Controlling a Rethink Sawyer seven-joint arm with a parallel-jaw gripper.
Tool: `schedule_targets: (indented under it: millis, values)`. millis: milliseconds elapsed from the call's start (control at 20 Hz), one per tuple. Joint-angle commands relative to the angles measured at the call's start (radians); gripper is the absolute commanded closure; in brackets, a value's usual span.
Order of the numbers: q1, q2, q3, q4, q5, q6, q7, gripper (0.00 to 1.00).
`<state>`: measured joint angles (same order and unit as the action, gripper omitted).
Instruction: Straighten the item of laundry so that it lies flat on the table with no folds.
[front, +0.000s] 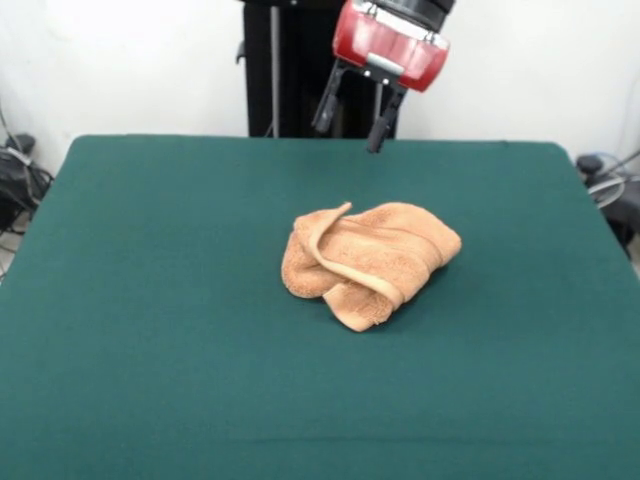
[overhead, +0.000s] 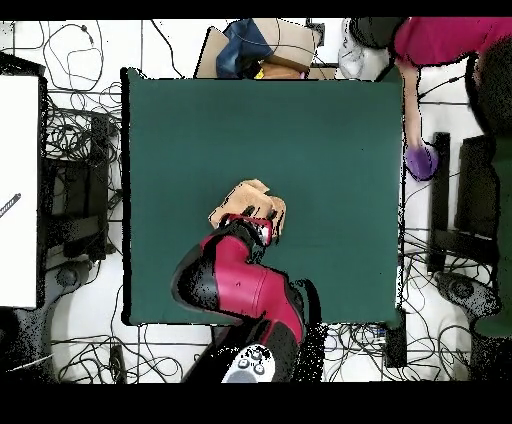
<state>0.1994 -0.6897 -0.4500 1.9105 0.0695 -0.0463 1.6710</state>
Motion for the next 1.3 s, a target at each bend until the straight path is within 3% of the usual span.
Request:
schedule_targets:
  millis: [50,650,1100,1300]
  values:
    - [-0.024,0.038,0.130,-0.079,-0.045,0.078,0.080,0.00]
    - [-0.038,0.080,0.169,-0.063,-0.078,0.089,0.072,0.00]
    - [-0.098,0.078,0.248,-0.043,-0.112,0.182,0.051,0.00]
    - [-0.091,0.096,0.240,-0.049,-0.132,0.181,0.052,0.00]
